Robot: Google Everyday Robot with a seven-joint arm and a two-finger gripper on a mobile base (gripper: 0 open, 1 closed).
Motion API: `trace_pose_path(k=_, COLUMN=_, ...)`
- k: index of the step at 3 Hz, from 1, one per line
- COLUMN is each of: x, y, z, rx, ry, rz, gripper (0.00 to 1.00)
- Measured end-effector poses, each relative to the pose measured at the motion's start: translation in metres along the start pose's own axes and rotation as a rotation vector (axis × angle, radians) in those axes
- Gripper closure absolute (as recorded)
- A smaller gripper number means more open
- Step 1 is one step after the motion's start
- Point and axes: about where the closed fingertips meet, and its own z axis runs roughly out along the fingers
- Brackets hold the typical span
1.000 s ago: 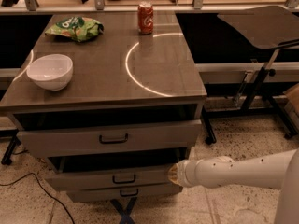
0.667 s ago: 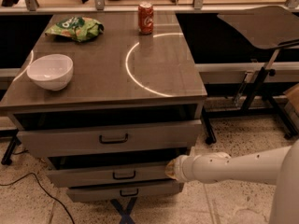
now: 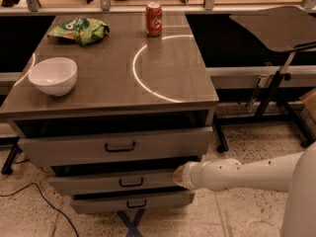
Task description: Close middle drawer
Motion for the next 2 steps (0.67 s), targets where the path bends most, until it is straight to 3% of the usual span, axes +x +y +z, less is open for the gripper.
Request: trace_pose_path(k=2, x=0.046, y=0.07, z=-0.049, rx=-0.149, ry=0.085, rz=0.08, gripper=1.0)
